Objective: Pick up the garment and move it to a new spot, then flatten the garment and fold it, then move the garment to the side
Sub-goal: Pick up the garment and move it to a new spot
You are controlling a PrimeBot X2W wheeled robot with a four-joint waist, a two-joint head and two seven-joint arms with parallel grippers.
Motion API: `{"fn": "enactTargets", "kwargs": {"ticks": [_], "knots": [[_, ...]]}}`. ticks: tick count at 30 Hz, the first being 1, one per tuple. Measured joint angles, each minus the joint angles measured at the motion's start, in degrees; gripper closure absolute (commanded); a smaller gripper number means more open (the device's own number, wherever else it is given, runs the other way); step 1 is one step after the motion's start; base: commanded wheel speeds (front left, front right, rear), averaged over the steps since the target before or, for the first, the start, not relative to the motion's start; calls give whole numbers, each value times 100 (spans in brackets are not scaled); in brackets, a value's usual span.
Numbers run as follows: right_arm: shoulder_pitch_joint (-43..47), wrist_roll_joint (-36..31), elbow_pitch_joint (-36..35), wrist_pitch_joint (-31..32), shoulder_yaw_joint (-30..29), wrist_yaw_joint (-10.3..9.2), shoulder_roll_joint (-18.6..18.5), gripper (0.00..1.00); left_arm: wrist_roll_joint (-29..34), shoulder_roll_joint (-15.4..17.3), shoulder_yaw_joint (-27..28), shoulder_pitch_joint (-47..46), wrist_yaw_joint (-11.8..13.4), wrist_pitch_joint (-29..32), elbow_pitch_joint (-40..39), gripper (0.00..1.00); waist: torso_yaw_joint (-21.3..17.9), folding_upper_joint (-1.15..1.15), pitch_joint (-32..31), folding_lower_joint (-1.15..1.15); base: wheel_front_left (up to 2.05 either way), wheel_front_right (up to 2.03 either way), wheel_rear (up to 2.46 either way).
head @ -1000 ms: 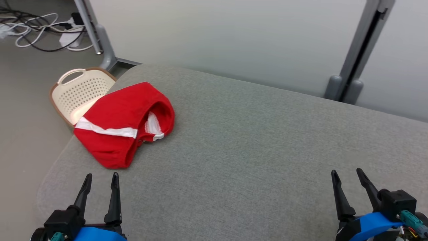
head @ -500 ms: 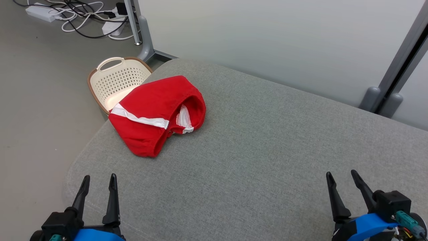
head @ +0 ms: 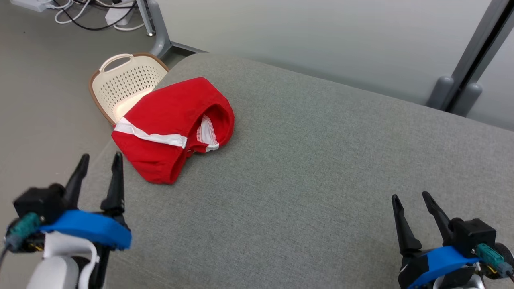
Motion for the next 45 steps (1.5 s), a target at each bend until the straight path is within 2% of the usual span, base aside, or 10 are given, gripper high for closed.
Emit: {"fn": "enactTargets", "kwargs": {"ticks": [6, 11, 16, 20, 26, 33, 38, 39, 41, 45], "knots": [[-221, -100, -304, 149, 64, 0, -18, 0, -573, 481, 305, -971, -105, 1184, 0, 0, -235, 0, 391, 0, 0, 0, 0], [-482, -126, -511, 268, 259, 0, -124, 0, -1333, 743, 764, -1612, -104, 2012, 448, 0, -559, 0, 783, 0, 0, 0, 0], [-714, -143, -688, 332, 445, 0, -194, 0, -1788, 1177, 1222, -1941, 130, 2775, 805, 0, -999, 0, 1205, 1, 0, 0, 0], [-854, -143, -842, 360, 514, -1, -234, 0, -2108, 1368, 1517, -2058, 371, 3264, 903, 0, -1352, 0, 1580, 1, 0, 0, 0], [-1084, -142, -978, 374, 658, -1, -287, 0, -2757, 1443, 2029, -2377, 689, 3743, 1217, 0, -1850, 0, 2153, 2, 0, 0, 0], [-1181, -138, -994, 264, 667, -1, -267, 0, -2709, 1579, 1971, -2406, 1148, 4239, 1660, 0, -2409, 0, 2611, 2, 0, 0, 0], [-1198, -91, -936, 192, 677, -1, -224, 0, -2584, 1736, 1834, -2321, 1392, 4599, 1912, 0, -2664, 0, 2727, 1, 0, 0, 0], [-1198, -86, -917, 180, 676, -1, -219, 0, -2583, 1795, 1774, -2314, 1433, 4807, 1911, 5, -2691, 0, 2720, 0, 0, 0, 0], [-1199, -77, -904, 164, 659, -1, -207, 0, -2591, 1825, 1717, -2237, 1490, 5024, 1827, 100, -2712, 0, 2668, 0, 0, 0, 0], [-1199, -44, -880, 140, 639, -1, -188, 0, -2679, 1803, 1720, -1987, 1466, 5146, 1663, 100, -2733, 0, 2535, 0, 0, 0, 0]]}}
